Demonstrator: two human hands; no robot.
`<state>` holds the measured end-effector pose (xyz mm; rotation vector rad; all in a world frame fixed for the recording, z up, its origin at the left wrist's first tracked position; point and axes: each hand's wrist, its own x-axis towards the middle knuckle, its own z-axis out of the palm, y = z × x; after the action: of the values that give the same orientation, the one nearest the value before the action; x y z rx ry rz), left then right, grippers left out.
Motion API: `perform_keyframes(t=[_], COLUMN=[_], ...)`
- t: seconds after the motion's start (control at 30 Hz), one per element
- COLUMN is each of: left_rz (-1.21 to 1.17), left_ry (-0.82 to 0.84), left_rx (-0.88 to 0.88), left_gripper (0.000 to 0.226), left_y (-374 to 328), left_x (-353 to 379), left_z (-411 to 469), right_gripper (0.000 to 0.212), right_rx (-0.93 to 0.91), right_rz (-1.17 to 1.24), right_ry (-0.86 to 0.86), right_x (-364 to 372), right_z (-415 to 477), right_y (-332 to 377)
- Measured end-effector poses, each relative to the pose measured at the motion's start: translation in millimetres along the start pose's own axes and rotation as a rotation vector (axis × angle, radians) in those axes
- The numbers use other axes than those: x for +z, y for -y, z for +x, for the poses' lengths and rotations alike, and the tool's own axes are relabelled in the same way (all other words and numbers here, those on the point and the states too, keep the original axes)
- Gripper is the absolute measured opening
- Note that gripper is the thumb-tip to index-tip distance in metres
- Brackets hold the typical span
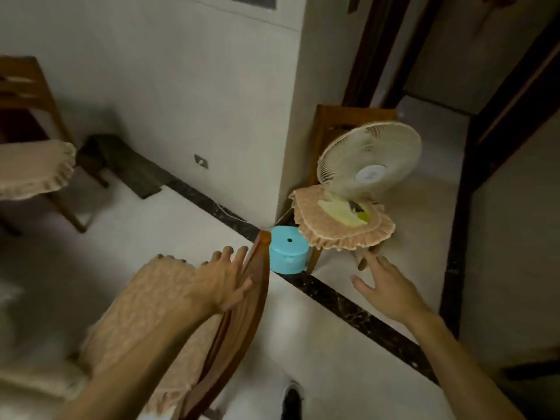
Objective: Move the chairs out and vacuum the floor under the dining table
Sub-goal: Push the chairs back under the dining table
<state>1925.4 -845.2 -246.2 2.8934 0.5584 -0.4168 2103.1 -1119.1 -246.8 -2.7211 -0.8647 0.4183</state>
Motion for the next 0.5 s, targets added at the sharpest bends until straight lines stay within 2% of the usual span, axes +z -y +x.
perform_keyframes(t=[0.13,0.23,0.3,0.37,0.5], left_rz=[0.122,-0.012,-0.099,-0.111,-0.234], left_ry=[-0.098,-0.090,-0.103,-0.123,-0.100], left_rx=[-0.138,-0.324,-0.458,-0.552,-0.737], left_gripper=[0.069,0.079,0.077,0.073,0.085], left_y=[19.2,42.9,56.2,70.2,99.2], left_x=[-1.5,19.0,32.2,46.1,81.2], left_z=[17.1,17.8,13.4,7.5,-4.5], right_gripper=[0.069,0.069,0.068,0.065,0.065], right_rx=[-0.170,-0.299,-0.403,-0.511,-0.724], right_rz=[0.030,-0.028,-0.082,-0.095,-0.177], right_ry=[0.043,0.109,0.157,0.222,0.340], right_x=[-11.8,-4.3,5.7,19.7,61.1], right_z=[106.6,171.4,203.7,227.5,255.6], right_y=[20.0,60.9,97.0,135.2,202.4])
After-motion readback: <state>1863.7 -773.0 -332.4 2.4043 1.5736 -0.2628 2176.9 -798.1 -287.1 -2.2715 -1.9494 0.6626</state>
